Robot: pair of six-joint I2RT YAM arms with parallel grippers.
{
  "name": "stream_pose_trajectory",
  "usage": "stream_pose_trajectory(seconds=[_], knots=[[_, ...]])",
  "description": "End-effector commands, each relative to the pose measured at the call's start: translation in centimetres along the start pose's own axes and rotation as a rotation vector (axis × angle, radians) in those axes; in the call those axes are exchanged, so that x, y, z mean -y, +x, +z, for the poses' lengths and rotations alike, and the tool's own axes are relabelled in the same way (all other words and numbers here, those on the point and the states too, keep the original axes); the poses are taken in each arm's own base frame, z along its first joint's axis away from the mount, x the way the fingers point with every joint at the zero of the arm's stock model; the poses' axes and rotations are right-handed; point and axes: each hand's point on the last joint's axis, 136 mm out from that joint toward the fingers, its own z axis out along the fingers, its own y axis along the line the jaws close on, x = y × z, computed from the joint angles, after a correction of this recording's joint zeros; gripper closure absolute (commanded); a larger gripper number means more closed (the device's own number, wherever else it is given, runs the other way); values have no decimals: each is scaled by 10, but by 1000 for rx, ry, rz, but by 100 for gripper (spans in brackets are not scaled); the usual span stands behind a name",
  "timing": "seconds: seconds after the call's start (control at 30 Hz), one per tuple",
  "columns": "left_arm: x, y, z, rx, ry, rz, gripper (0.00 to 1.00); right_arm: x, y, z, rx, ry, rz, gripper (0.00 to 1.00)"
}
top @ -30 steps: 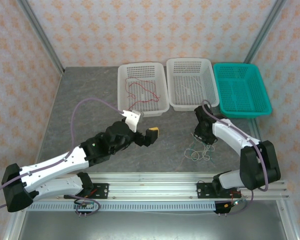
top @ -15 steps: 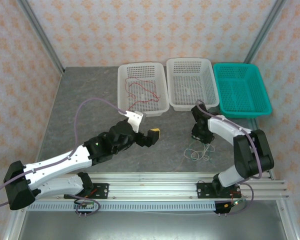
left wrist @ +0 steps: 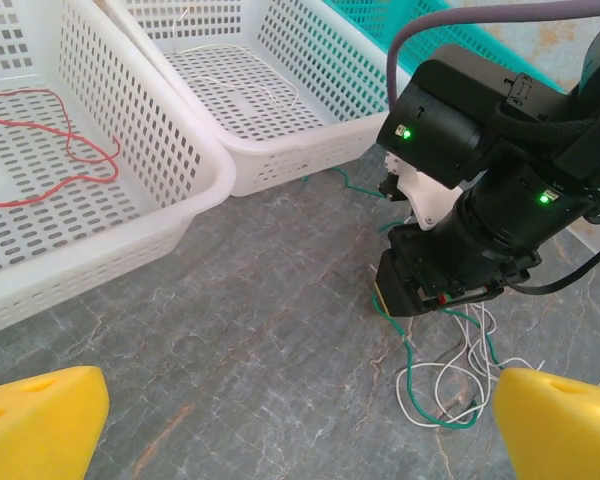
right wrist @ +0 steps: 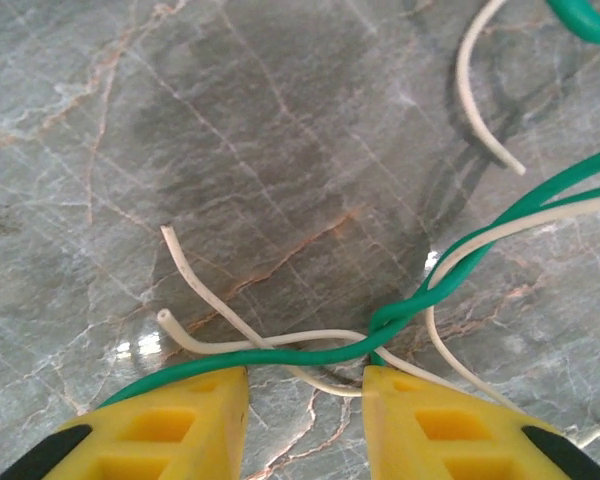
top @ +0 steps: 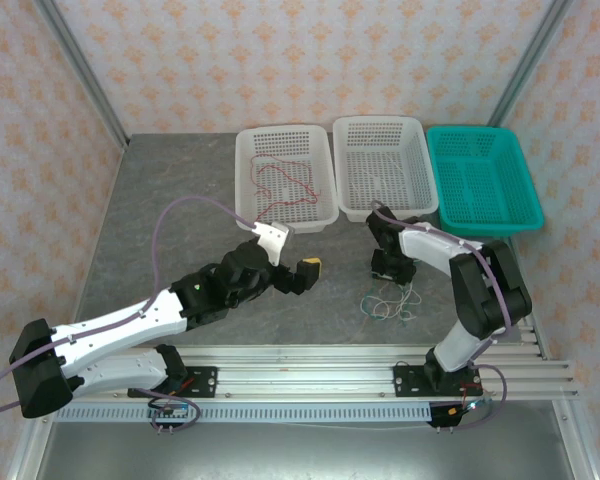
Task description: Untangle the cables
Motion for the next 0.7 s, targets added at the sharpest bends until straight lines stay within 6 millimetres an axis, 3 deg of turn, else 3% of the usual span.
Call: stream_pose_trajectory(seconds=[0.0,0.27,0.43,0.53,0.57,0.67], knots=[[1,-14,-3,43,-2,0,1,2,4,-3,-27,49,-104,65],[1,-13,-4,39,0,-4,1,4,-9,-2,7,106,-186,70],[-2,-11,-6,42,-9,-5,1,-3,4,14,-57,65,-211,73],[-3,-11,-6,42,-11,-11,1,-1,11,19,-81,65,-212,82],[-2,-12,-6,45,-7,-12,1,0,12,18,-82,64,-212,89],[-1,-11,-5,42,-4,-13,1,1,13,13,-72,56,-203,95]])
